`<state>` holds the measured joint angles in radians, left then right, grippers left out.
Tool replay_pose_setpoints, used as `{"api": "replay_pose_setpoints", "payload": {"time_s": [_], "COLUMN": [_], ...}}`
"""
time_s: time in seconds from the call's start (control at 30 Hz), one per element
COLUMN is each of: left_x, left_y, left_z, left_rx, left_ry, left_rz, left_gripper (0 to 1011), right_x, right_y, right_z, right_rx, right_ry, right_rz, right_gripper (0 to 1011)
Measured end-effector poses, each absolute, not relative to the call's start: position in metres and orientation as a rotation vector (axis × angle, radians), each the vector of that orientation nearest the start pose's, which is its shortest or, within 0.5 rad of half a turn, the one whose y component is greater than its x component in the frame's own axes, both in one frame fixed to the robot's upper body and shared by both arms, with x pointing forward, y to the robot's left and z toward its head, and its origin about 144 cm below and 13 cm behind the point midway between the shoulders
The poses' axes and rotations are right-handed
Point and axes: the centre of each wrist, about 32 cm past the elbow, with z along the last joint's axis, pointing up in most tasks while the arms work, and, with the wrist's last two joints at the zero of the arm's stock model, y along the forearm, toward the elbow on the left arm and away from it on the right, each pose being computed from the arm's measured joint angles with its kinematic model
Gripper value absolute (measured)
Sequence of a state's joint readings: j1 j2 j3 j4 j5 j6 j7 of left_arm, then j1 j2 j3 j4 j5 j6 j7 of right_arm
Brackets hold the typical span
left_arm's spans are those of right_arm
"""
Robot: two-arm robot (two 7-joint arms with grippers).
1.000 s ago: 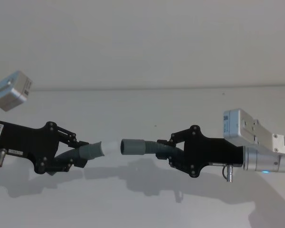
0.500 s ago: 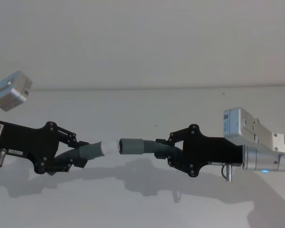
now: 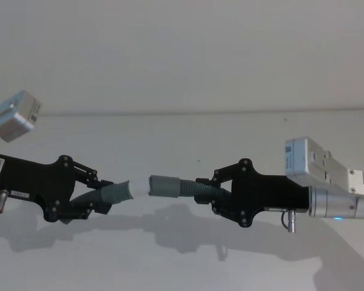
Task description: Use both hands to pick up one end of the pipe from the table, align the ends, and insert them.
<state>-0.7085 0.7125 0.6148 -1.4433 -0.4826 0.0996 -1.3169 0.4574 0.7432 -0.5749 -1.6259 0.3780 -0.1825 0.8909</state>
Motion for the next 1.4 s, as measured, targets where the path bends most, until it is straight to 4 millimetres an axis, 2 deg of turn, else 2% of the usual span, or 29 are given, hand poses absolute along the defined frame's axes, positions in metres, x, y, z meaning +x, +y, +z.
{"api": "replay_pose_setpoints", "payload": {"time_s": [1.4], "left_x": [0.58], "left_y": [0.308], "left_z": [1.325], "left_rx": [0.387], "left_ry": [-0.197], "left_rz": [-0.049], "left_gripper": [335], "right_x": [0.523], "right_y": [-0.285], "right_z": [1.284], "right_rx": [-0.285], "right_ry": [-0.509], "right_rz": [-0.158], "right_gripper": [203]}}
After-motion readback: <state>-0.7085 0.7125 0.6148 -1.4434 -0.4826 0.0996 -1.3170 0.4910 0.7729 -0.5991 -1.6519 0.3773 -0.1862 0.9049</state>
